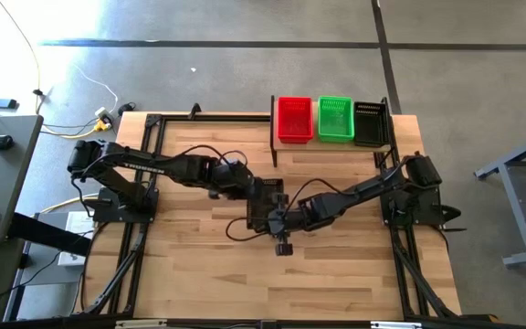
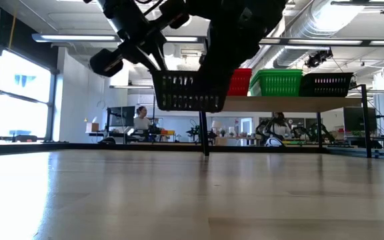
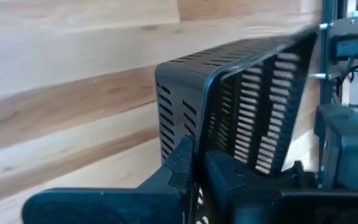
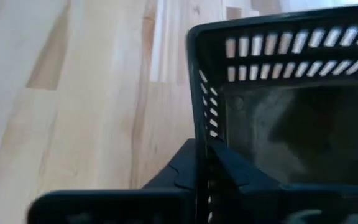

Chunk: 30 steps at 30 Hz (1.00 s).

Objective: Stack baskets on shelf by color
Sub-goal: Stack the black bin on top of the black bin

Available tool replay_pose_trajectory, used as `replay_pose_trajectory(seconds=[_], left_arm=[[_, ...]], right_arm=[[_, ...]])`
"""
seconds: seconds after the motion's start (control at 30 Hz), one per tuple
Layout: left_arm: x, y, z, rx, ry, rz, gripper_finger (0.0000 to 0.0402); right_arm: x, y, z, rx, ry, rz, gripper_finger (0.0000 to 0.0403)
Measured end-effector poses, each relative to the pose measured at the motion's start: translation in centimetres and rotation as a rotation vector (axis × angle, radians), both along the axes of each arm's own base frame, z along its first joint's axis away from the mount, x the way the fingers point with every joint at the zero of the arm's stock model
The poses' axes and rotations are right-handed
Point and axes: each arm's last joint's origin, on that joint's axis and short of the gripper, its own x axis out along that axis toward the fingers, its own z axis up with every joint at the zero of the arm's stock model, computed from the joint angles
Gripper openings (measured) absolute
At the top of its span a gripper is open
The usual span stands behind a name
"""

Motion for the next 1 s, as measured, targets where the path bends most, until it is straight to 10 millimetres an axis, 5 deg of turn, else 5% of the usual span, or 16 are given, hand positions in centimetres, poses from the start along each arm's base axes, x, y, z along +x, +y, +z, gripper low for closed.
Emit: replay_pose_trajectory(seconds=[0.53, 1.0], left_arm=[[0.3, 0.4, 0.3, 0.17, -0.011, -0.24, 0.0089], [-0.3, 3.8, 0.3, 0.166, -0.05, -0.48, 0.0142]], right_arm=[[-0.1, -1.1, -0.2, 0.113, 0.036, -0.183, 0.0], [-1.1, -1.5, 0.2, 0.209, 0.095, -0.339, 0.0]])
